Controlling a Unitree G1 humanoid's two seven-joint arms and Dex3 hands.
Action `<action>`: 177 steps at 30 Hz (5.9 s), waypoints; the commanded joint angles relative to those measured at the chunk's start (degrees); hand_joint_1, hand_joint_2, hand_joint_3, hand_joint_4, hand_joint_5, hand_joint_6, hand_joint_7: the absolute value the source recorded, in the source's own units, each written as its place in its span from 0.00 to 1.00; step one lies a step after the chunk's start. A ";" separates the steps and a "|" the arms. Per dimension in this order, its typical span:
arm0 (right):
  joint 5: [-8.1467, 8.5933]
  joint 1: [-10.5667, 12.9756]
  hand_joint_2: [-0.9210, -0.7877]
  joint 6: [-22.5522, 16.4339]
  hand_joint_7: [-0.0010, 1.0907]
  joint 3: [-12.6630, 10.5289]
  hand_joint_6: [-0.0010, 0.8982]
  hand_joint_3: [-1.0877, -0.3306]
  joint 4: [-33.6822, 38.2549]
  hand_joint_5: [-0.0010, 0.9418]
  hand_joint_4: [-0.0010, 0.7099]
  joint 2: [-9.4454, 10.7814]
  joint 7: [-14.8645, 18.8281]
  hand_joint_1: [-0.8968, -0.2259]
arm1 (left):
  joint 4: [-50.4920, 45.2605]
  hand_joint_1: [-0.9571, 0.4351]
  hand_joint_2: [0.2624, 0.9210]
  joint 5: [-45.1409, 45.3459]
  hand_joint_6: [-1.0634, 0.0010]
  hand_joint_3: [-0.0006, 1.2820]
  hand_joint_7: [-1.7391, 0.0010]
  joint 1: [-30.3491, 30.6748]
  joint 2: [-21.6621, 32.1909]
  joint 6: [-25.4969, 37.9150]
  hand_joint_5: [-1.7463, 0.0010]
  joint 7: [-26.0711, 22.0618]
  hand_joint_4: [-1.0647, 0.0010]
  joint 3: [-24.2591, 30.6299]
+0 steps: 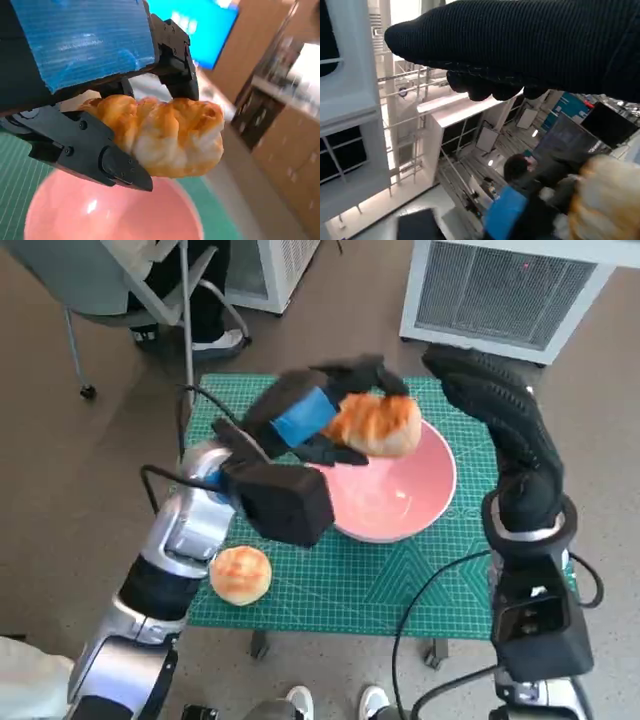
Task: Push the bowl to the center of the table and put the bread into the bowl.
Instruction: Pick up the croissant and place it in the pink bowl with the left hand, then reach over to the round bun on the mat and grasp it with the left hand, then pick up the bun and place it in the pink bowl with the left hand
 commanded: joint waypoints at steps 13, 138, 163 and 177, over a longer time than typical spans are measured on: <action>-1.30 2.15 0.00 0.82 0.64 -0.91 0.00 0.43 -1.95 0.01 0.45 -1.32 -0.38 0.48 | -0.67 0.42 1.00 -4.14 0.88 0.03 0.98 -0.77 5.82 -5.26 1.00 -15.02 1.00 1.38; 2.22 2.84 0.00 2.42 0.62 0.29 0.00 0.45 -1.88 0.00 0.44 -0.99 2.61 0.44 | -22.70 0.69 1.00 -4.13 0.50 0.12 0.33 37.54 22.62 -6.97 0.22 -7.53 0.44 16.94; 2.47 1.93 0.00 2.05 0.62 0.53 0.00 0.45 -0.57 0.00 0.44 -0.67 2.77 0.46 | -22.56 0.69 0.98 0.22 0.30 0.00 0.43 10.97 9.14 -3.49 0.36 5.04 0.27 12.01; 2.40 2.17 0.00 2.32 0.62 0.31 0.00 0.45 -1.13 0.00 0.44 -0.52 2.50 0.49 | -1.37 0.69 1.00 2.37 0.38 0.03 0.35 -1.97 0.69 -12.10 0.35 8.55 0.33 4.67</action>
